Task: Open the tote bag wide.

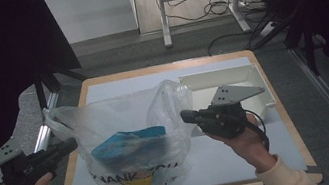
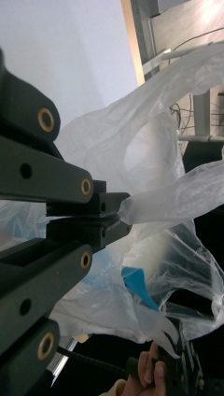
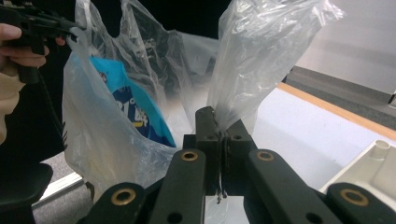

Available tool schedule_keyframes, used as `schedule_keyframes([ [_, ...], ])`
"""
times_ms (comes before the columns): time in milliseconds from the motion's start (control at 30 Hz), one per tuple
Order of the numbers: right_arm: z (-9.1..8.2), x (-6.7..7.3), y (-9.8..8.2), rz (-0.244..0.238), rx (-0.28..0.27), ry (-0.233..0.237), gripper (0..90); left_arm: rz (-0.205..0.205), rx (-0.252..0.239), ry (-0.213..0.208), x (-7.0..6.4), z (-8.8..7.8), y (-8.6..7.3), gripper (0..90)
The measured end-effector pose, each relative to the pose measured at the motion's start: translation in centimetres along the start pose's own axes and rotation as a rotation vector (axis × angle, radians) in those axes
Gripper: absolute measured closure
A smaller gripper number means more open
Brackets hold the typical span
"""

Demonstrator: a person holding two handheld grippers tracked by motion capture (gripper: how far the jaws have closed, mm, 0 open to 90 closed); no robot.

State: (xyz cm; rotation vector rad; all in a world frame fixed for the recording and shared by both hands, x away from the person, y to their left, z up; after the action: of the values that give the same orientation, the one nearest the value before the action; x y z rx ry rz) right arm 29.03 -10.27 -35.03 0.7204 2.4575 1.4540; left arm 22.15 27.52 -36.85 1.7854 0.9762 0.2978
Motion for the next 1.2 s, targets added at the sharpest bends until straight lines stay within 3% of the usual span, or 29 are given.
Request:
schedule_keyframes([
  [300, 0.7, 0.4, -1.8, -0.001, 0.055, 0.005, 87.0, 0.005, -0.010, -0.026, -1.1, -1.0, -1.2, 88.3],
  [467, 1.5, 0.3, -2.6, 0.001, 0.092, 0.002, 87.0, -0.015, 0.007, -0.025, -0.8, -0.9, -2.4, 88.7],
  [733, 3.1, -0.4, -4.0, 0.021, 0.138, -0.010, 87.2, -0.069, 0.061, -0.017, 0.3, 1.1, -4.4, 89.4],
  [967, 4.0, -0.7, -5.0, 0.034, 0.147, -0.014, 87.2, -0.063, 0.121, 0.000, 0.6, 2.8, -5.5, 89.5],
  [1200, 4.6, -1.0, -6.1, 0.053, 0.147, -0.014, 87.2, -0.054, 0.147, 0.016, 0.7, 3.7, -6.1, 89.5],
])
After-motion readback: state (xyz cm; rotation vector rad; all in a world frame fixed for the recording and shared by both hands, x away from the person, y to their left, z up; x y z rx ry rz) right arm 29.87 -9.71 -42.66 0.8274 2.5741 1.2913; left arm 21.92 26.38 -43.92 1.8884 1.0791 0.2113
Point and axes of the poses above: each handheld gripper's, and its own axes: z roughly forward along the jaws, y roughly out of its top, x roughly to its left, the point moved 5 cm from there along z, roughly forward along the jaws, and after that the axes turned 9 degrees about x, right-handed, at the moved point
